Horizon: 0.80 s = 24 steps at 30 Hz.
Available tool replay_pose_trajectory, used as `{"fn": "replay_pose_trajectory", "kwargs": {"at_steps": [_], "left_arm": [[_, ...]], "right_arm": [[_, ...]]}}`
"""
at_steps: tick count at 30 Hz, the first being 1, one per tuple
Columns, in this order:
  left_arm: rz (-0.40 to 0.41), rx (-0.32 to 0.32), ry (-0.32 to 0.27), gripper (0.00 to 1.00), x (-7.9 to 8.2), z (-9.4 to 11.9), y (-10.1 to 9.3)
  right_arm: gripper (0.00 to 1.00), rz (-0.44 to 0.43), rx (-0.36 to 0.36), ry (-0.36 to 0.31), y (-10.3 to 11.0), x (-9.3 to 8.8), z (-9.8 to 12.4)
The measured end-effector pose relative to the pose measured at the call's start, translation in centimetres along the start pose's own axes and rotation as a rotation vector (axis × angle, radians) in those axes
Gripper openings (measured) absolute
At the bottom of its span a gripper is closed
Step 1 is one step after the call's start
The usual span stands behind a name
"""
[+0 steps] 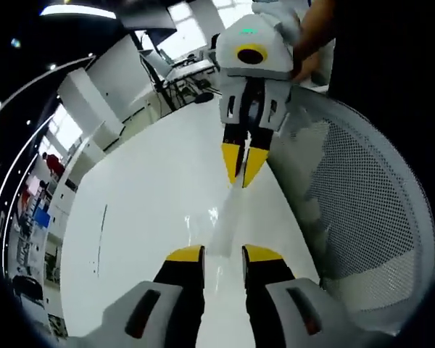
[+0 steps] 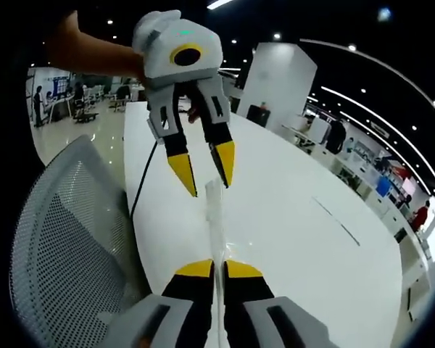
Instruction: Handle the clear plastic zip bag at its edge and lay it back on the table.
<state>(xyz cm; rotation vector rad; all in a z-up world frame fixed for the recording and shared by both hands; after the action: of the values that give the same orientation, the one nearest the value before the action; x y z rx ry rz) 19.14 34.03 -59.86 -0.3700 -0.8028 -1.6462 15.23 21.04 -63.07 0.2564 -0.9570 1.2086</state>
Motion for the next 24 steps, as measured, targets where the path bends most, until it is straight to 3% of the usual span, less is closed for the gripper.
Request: {"fn": "replay_pose_trajectory", "kwargs": {"at_steps": [11, 18, 24], "left_arm": [[-0.141, 0.012, 0.052, 0.16, -0.1, -0.8, -0.2], [-0.207, -0.01, 0.079, 0.08, 0.2, -1.2, -0.8], [-0.193, -0.012, 0.081, 0.04, 0.2, -1.2, -0.9]], "right_arm": [[0.0, -0.006, 0.028, -0.006, 0.2, 0.1, 0.0], [0.0, -0.007, 0.045, -0.005, 0.4, 0.2, 0.0], [0.0, -0.012, 0.052, -0.006, 0.6, 0.3, 0.0]]}}
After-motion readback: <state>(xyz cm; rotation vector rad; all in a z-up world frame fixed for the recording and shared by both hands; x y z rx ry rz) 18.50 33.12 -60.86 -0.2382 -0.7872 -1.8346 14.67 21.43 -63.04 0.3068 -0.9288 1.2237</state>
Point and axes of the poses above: the point that each gripper's makers call its tool centre point, and the gripper's own axes: z roughly backward along the fingers, y roughly to its left, x roughly out of its top, the point moved 6 cm from there along z, roughly backward along the fingers, and after that the axes turned 6 degrees about z, right-handed, at the moved point
